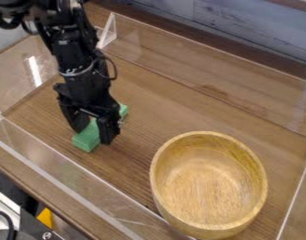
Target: Remove the green block from inside the brown bowl and put it on the table
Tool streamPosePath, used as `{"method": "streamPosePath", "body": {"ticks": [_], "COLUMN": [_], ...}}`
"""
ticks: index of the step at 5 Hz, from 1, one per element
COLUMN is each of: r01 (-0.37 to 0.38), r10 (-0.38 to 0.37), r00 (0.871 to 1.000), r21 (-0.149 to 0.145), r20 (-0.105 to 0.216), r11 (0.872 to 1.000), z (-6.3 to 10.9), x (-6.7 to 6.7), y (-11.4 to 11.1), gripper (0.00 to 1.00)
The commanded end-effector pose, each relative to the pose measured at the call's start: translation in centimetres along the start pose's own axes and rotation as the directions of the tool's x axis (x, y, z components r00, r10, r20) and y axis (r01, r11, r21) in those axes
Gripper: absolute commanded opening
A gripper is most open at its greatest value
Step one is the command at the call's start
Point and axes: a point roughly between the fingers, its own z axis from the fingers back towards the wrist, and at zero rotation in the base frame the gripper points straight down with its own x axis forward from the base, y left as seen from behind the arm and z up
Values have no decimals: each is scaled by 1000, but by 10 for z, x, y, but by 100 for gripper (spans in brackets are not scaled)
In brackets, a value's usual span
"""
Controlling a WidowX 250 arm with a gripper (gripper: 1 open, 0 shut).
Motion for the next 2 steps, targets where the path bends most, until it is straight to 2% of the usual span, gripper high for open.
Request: {"method": "streamPosePath", "body": {"ticks": [1,2], "r01": [47,70], "r10": [-48,-70], "r00": [998,996], "r21": [11,1], "r20": [46,46], "r11": [999,998], "z": [5,6], "x": [1,6], "y": [0,-4], "gripper": [100,100]}}
